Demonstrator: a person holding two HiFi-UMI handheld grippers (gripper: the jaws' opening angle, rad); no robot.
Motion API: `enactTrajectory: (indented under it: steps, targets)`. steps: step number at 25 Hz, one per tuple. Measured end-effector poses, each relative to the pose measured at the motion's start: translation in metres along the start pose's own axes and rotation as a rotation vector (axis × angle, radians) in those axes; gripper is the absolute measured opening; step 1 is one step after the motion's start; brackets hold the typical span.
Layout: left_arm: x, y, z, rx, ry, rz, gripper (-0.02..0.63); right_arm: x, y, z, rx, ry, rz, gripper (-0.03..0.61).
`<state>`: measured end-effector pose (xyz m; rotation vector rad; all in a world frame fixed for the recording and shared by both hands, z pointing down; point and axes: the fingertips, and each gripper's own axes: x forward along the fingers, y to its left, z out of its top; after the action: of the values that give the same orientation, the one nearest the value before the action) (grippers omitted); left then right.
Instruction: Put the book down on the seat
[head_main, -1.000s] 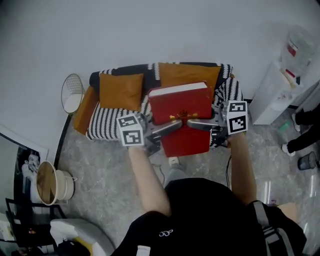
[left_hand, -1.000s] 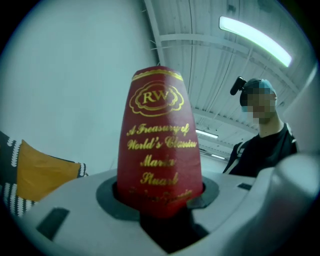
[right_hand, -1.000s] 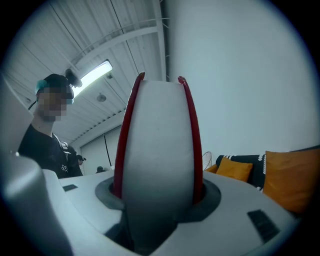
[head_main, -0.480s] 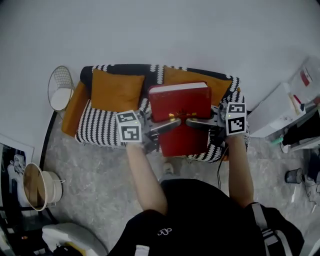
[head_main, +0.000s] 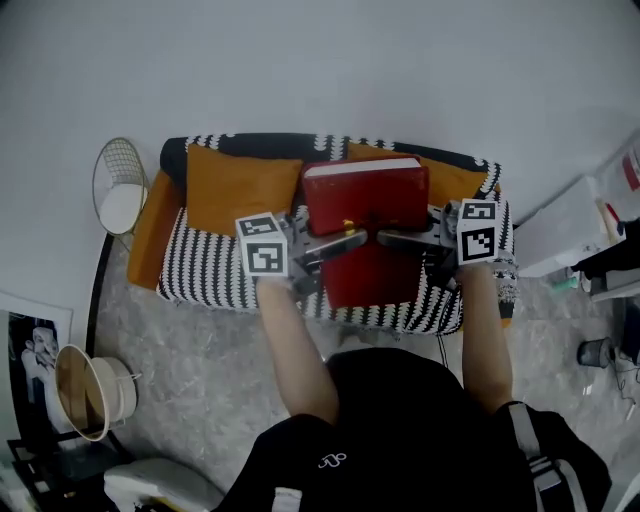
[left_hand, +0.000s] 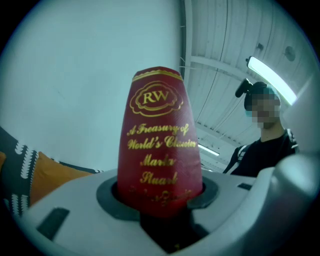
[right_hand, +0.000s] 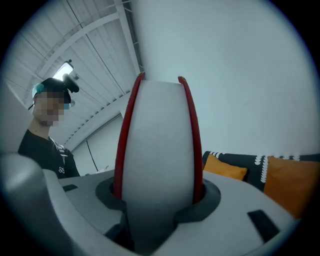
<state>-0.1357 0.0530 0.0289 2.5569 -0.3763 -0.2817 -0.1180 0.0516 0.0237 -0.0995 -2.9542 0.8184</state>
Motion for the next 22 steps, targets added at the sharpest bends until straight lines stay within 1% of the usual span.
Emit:
enactTrajectory:
  steps: [3, 9, 13, 18, 22]
  targets:
    - [0.013, 0.023, 0.001, -0.023, 0.010, -0.026, 0.212, -0.009, -0.024, 0.003, 0.018, -0.006, -0.033, 0.236]
    - [0.009, 0.022, 0.004, -0.050, 0.025, -0.076, 0.212, -0.003, -0.022, 0.004, 0.034, -0.019, -0.091, 0.236]
    - [0.021, 0.031, 0.000, -0.074, 0.035, -0.083, 0.212, -0.015, -0.033, 0.002, 0.057, -0.029, -0.105, 0.236]
    - [0.025, 0.046, -0.015, -0.142, 0.053, -0.087, 0.213, -0.019, -0.048, -0.012, 0.126, -0.035, -0.129, 0.236]
    - [0.055, 0.049, -0.028, -0.173, 0.084, -0.085, 0.213, -0.050, -0.056, -0.019, 0.163, -0.058, -0.133, 0.236]
